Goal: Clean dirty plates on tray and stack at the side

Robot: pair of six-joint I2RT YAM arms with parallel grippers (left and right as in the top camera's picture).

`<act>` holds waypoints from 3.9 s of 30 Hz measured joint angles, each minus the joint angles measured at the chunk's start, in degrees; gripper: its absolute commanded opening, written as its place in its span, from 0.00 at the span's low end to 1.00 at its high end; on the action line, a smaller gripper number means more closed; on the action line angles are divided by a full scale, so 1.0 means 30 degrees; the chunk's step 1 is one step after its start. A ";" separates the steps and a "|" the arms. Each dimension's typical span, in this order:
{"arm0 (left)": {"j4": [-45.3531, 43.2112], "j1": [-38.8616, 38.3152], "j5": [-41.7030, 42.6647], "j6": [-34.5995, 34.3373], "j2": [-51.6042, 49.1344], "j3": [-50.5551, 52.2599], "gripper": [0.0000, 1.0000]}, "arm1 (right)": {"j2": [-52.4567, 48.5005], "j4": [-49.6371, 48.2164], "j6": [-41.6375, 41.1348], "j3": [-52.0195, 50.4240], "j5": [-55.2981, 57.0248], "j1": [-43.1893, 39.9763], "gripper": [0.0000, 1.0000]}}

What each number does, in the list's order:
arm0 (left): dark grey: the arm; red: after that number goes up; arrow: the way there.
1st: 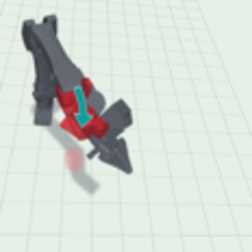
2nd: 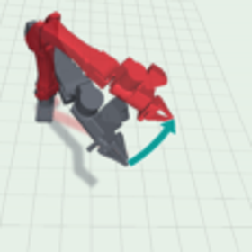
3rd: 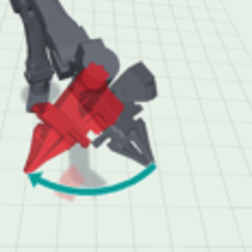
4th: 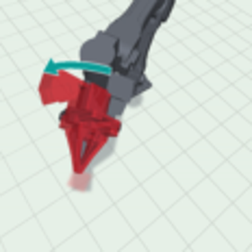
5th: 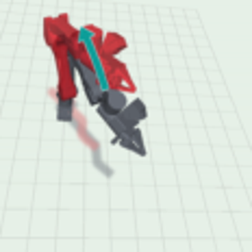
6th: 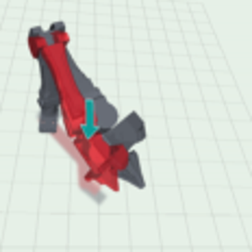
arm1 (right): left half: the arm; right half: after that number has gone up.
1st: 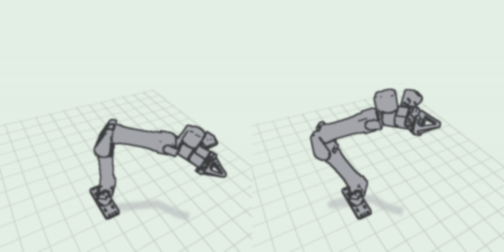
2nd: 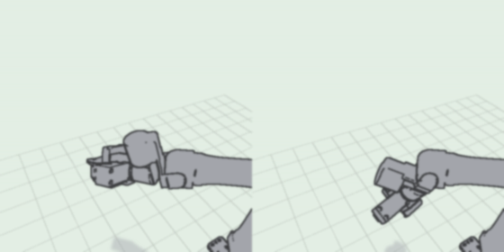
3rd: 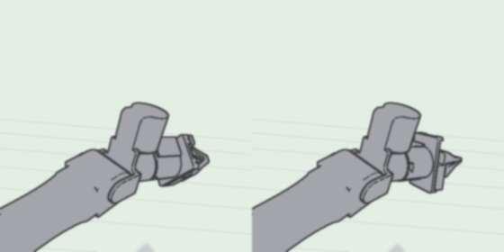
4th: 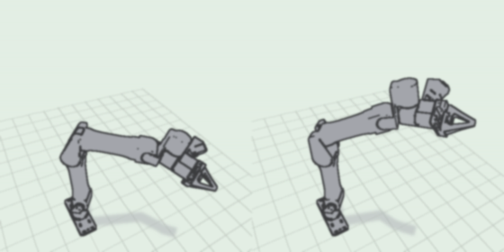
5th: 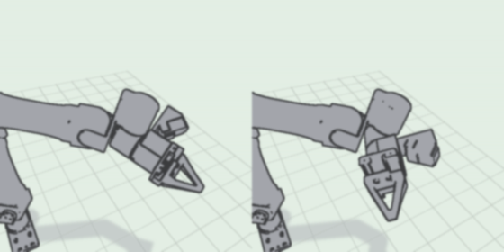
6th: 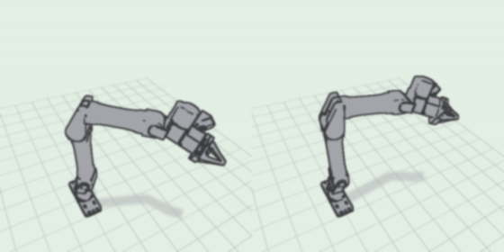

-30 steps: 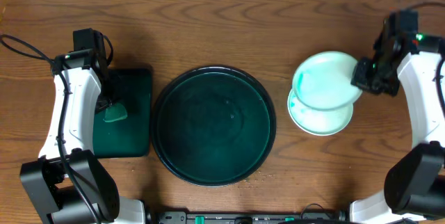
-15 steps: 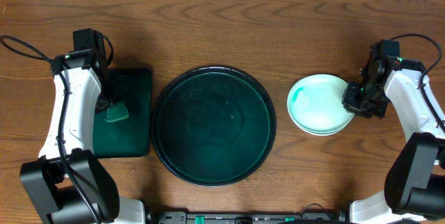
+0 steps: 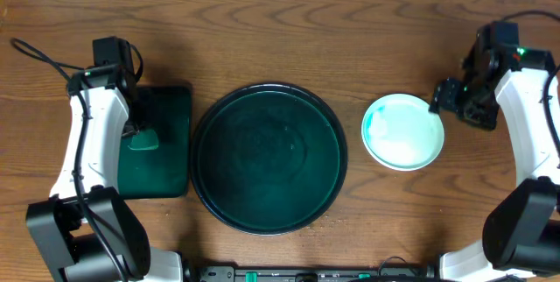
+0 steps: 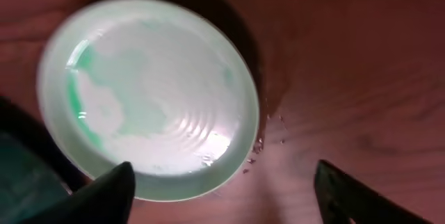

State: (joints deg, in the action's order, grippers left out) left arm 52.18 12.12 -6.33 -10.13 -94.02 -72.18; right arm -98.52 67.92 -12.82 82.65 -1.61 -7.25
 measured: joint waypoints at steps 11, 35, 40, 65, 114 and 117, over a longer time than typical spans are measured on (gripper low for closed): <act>-0.1552 0.0000 0.0007 0.1005 -0.1909 0.1188 0.17 | 0.0000 0.0117 0.0525 0.1545 -0.0044 0.1902 0.81; 0.1661 0.0000 0.2696 0.1326 0.2557 -0.1435 0.74 | 0.1494 0.1588 0.0743 0.4058 0.0117 0.3024 0.82; 0.1698 0.0000 0.2907 0.1326 0.3300 -0.1450 0.74 | 0.4845 0.2069 0.0903 0.5042 0.0860 0.3016 0.99; 0.1712 0.0000 0.3009 0.1326 0.3271 -0.1450 0.75 | 1.0477 0.0240 0.0925 0.3381 0.1559 0.3024 0.99; 0.1763 0.0000 0.3067 0.1326 0.3271 -0.1450 0.75 | 3.2596 -1.9227 0.1865 -2.6403 0.1319 0.2776 0.99; 0.1763 0.0000 0.3067 0.1326 0.3271 -0.1450 0.75 | 3.2596 -1.9227 0.1865 -2.6403 0.1319 0.2776 0.99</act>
State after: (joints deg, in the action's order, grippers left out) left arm 57.47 12.12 2.87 -6.15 -84.20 -76.53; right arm -0.73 10.24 -7.22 3.44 2.35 1.08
